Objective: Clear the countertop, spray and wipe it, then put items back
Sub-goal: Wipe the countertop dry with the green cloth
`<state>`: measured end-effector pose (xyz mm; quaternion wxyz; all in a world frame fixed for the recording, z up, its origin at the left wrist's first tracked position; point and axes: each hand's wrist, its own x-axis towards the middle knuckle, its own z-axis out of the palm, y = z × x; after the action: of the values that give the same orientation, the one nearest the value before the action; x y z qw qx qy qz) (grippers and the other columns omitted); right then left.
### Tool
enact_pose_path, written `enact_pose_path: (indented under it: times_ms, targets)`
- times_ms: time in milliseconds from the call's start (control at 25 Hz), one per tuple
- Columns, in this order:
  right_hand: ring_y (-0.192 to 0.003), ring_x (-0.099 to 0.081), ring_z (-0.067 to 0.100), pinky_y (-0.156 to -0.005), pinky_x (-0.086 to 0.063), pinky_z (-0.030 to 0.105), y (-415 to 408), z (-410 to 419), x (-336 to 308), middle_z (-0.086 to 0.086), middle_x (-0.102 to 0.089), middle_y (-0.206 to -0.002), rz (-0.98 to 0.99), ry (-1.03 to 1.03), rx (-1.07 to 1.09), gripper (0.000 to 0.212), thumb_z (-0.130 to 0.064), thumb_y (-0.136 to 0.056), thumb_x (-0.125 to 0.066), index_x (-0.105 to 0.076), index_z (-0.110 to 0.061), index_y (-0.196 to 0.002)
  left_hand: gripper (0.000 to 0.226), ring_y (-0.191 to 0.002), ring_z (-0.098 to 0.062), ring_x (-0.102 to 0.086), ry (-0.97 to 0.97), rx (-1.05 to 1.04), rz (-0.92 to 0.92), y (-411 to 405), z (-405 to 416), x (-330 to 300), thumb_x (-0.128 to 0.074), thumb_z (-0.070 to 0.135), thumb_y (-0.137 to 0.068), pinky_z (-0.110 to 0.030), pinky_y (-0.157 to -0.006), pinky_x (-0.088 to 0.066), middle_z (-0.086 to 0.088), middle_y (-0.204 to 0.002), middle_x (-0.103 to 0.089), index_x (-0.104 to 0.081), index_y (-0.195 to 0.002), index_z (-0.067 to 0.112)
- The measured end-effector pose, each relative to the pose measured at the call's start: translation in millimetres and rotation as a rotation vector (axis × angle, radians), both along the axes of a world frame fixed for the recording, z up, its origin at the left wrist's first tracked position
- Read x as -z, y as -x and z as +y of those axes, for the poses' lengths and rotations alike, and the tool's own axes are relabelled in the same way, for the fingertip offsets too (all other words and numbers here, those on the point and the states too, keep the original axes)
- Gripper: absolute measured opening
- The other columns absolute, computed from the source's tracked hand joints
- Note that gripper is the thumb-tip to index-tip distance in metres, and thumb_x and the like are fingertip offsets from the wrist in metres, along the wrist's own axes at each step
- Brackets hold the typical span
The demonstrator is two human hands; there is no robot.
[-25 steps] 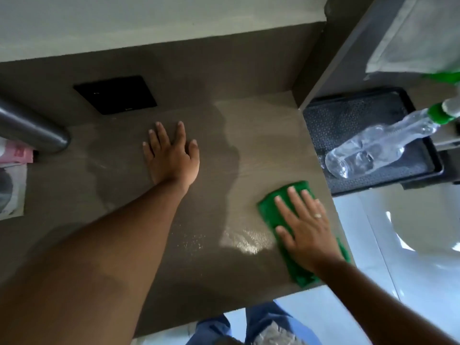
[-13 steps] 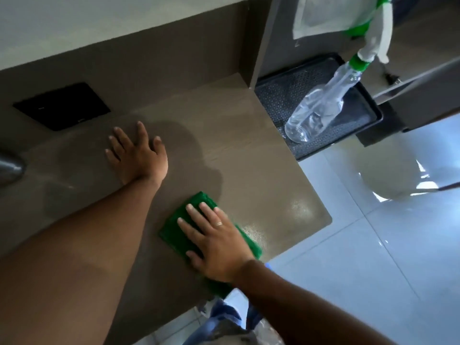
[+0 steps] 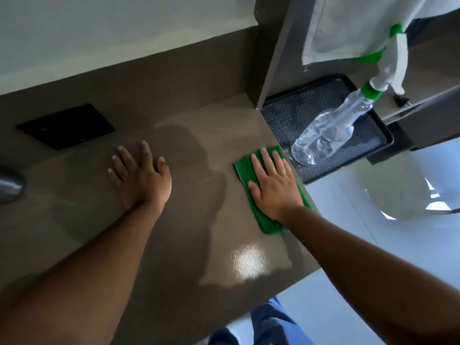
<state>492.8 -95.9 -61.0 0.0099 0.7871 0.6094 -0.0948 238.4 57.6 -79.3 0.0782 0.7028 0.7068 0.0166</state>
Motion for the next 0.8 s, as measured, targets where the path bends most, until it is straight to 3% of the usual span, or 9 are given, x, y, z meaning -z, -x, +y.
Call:
enact_pose_path:
  times_ms: [160,240,400,520,600,680,800]
  targets:
    - [-0.151,-0.002,0.036,-0.122,-0.003,0.047,11.3,149.5,2.1,0.014,-0.005,-0.166,0.039,-0.004,0.134,0.068,-0.046,-0.099,-0.026,-0.009,-0.015,-0.157,0.061,-0.145,-0.041,-0.017,-0.058,-0.007,0.024,2.3,3.9,12.1,-0.026,0.055,-0.092,-0.057,-0.115,-0.011,-0.022,-0.159,-0.018,-0.025,-0.149,0.033]
    - [-0.151,-0.004,0.037,-0.122,-0.005,0.048,32.2,158.6,1.7,0.016,-0.007,-0.165,0.044,-0.011,0.066,0.069,-0.047,-0.098,-0.027,-0.01,-0.014,-0.157,0.06,-0.144,-0.04,-0.018,-0.065,-0.017,0.024,3.6,2.4,11.8,-0.027,0.055,-0.092,-0.057,-0.115,-0.012,-0.021,-0.158,-0.019,-0.026,-0.149,0.034]
    - [-0.149,-0.018,0.034,-0.121,-0.009,0.047,95.2,1.9,-1.9,0.009,-0.02,-0.163,0.152,0.0,-0.359,0.072,-0.054,-0.093,-0.036,-0.021,-0.022,-0.156,0.06,-0.146,-0.037,-0.014,-0.025,-0.029,0.032,1.3,1.8,5.0,-0.024,0.054,-0.093,-0.054,-0.117,-0.01,-0.019,-0.16,-0.017,-0.026,-0.15,0.035]
    - [-0.149,-0.021,0.031,-0.121,-0.008,0.046,46.9,-75.3,-8.0,0.003,-0.021,-0.163,0.201,0.064,-0.492,0.075,-0.06,-0.089,-0.043,-0.023,-0.03,-0.155,0.06,-0.146,-0.037,-0.013,-0.01,-0.033,0.019,-0.9,1.2,1.5,-0.026,0.052,-0.093,-0.054,-0.118,-0.009,-0.019,-0.16,-0.015,-0.027,-0.15,0.034]
    - [-0.148,-0.024,0.032,-0.119,-0.013,0.048,-11.4,-44.5,-4.7,0.005,-0.023,-0.163,0.081,0.016,-0.421,0.073,-0.059,-0.09,-0.042,-0.026,-0.029,-0.154,0.06,-0.146,-0.037,-0.013,-0.02,-0.034,0.019,-2.3,3.6,2.4,-0.025,0.053,-0.093,-0.053,-0.118,-0.009,-0.019,-0.16,-0.016,-0.026,-0.15,0.034]
    - [-0.15,-0.015,0.034,-0.12,-0.013,0.049,-48.5,20.3,-3.6,0.01,-0.015,-0.165,0.0,0.007,-0.259,0.07,-0.055,-0.095,-0.032,-0.019,-0.024,-0.156,0.06,-0.146,-0.038,-0.014,-0.045,-0.034,0.041,-1.9,4.1,6.5,-0.024,0.054,-0.093,-0.053,-0.118,-0.009,-0.019,-0.16,-0.017,-0.026,-0.15,0.035]
    - [-0.151,-0.003,0.036,-0.122,-0.007,0.05,-41.3,110.8,3.3,0.013,-0.004,-0.166,-0.032,-0.018,-0.107,0.067,-0.049,-0.099,-0.024,-0.008,-0.021,-0.158,0.06,-0.147,-0.037,-0.012,-0.036,-0.04,0.043,1.3,4.9,11.6,-0.023,0.055,-0.094,-0.053,-0.118,-0.006,-0.018,-0.16,-0.015,-0.023,-0.15,0.036]
